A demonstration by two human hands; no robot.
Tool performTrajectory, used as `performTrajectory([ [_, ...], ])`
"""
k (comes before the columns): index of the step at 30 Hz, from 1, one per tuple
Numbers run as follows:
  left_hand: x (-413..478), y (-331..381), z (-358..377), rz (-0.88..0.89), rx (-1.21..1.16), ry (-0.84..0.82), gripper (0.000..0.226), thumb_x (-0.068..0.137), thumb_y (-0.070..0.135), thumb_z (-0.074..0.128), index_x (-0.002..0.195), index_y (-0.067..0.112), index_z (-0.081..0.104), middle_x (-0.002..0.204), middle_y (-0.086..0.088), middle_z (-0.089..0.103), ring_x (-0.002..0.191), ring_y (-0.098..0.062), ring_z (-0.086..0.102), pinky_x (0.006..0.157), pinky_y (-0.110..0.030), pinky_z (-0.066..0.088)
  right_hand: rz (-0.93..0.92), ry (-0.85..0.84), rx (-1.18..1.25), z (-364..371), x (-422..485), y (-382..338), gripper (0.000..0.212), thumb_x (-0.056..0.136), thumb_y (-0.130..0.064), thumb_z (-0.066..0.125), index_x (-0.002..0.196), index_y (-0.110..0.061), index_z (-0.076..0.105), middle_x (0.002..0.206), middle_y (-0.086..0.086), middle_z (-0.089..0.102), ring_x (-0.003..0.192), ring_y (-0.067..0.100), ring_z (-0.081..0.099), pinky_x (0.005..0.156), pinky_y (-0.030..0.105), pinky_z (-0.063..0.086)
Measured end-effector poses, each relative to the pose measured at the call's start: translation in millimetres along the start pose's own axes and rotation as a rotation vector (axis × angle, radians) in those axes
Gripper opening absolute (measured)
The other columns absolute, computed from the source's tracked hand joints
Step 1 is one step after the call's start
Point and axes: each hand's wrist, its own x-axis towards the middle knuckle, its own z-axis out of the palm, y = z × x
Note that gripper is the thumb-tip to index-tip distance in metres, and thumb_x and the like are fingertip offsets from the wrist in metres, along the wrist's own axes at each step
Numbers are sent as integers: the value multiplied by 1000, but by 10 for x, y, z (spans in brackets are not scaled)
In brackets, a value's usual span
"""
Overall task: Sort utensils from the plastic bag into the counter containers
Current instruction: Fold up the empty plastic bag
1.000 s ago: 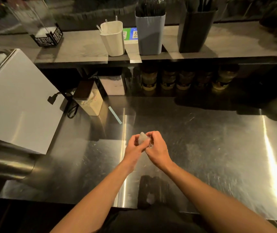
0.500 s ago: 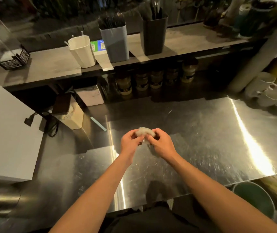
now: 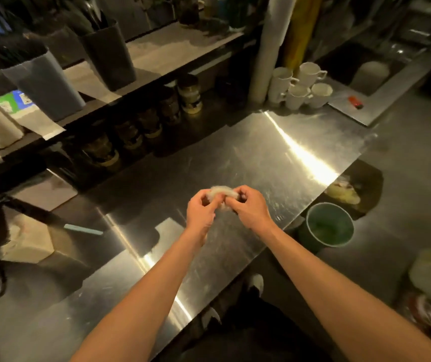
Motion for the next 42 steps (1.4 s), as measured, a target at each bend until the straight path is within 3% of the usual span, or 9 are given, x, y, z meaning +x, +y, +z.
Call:
performTrajectory([
  [5,-8,68,765,-60,-24,-91,14,91,13,72,85,14,60,70,3,55,62,-9,45,52,-23,35,84,96,153,-641,-87,264,14,88,-28,74,98,-28,64,88,-7,70,78,10,68,69,29,57],
  [9,-25,104,1396,-64,10,-158,11,91,7,71,92,6,60,70,-1,53,60,-10,44,46,-20,34,101,126,252,-1209,-105,489,9,93,-18,67,101,-21,65,88,-2,70,72,8,63,69,31,52],
  [14,-134,82,2347,-39,49,-233,17,90,18,74,94,4,64,75,-3,59,64,-11,51,51,-21,40,128,242,254,-2046,-61,882,4,91,-13,67,95,-15,66,80,1,67,69,11,59,67,33,48],
  [19,-278,-14,3355,-96,41,-377,17,90,25,75,96,9,71,77,0,69,69,-9,62,61,-23,48,184,382,259,-2928,-30,1376,5,92,-17,69,91,-21,67,88,0,71,85,17,66,77,37,53],
  [24,-270,-147,3978,-150,170,-528,16,93,24,70,100,9,69,83,-5,72,75,-13,63,60,-22,48,280,456,273,-3500,-30,1853,9,95,-15,65,103,-19,68,96,-4,69,93,13,65,82,32,52],
  [29,31,-467,4402,-47,337,-568,3,91,9,71,89,11,70,76,-2,70,68,-5,63,66,-18,49,385,479,363,-3690,162,2354,15,96,-12,64,104,-25,65,95,-14,64,92,7,62,86,32,54],
  [34,455,-967,4848,-81,393,-594,10,91,8,72,84,15,68,74,1,69,66,-1,64,69,-21,51,525,572,444,-3686,523,2907,22,96,-17,64,118,-20,64,101,-13,62,93,0,59,70,12,48],
  [38,840,-1393,5204,-141,439,-632,12,90,7,72,84,15,66,75,-2,67,64,-1,64,68,-24,53,622,602,517,-3709,837,3341,26,94,-19,66,120,-21,62,109,-5,63,98,8,61,77,23,52],
  [42,1247,-1868,5497,-185,496,-668,13,87,13,76,83,20,67,77,-4,69,73,-18,67,77,-38,54,736,639,494,-3653,1206,3935,27,90,-9,66,116,-16,65,113,6,67,101,20,63,79,34,53],
])
